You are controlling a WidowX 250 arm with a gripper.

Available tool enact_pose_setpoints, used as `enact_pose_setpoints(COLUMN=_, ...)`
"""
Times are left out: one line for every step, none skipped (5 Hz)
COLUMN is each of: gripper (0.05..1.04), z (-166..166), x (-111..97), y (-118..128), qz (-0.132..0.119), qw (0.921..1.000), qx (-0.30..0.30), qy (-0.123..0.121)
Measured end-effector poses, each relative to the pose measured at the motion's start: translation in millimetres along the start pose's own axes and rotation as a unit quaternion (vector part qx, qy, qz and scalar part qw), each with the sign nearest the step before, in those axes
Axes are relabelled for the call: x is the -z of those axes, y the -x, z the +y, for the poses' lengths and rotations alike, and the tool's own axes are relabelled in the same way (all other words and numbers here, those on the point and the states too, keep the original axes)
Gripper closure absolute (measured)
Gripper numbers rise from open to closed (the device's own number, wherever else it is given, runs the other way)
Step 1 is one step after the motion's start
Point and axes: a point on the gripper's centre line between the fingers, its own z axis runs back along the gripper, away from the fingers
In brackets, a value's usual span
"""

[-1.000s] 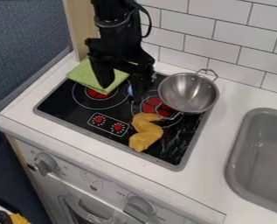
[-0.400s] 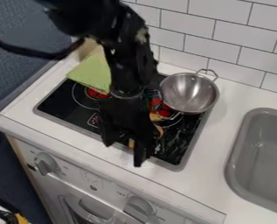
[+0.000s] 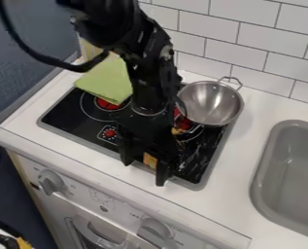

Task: Pick the beige object and put it on the cloth on the upper left corner of the hob

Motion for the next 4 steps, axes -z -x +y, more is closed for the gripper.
enact_pose_setpoints(gripper=0.082, z=0.3, x=4.8, y=-8.5, qz=-0.002, qw=0.9999, qx=-0.013, qy=0.001)
enact_pose_setpoints(gripper=0.133, z=0.8, x=5.1, y=-14.9, qz=-0.007, qw=0.9998, qx=-0.017, qy=0.001)
enact_pose_setpoints(gripper=0.382, z=1.7, x=5.6, y=-16.5, qz=-0.014, qw=0.9996, qx=-0.023, qy=-0.002)
enact_pose_setpoints(gripper=0.524, z=2.3, x=4.7, y=-13.7, qz=-0.015, qw=0.9997, qx=-0.018, qy=-0.005)
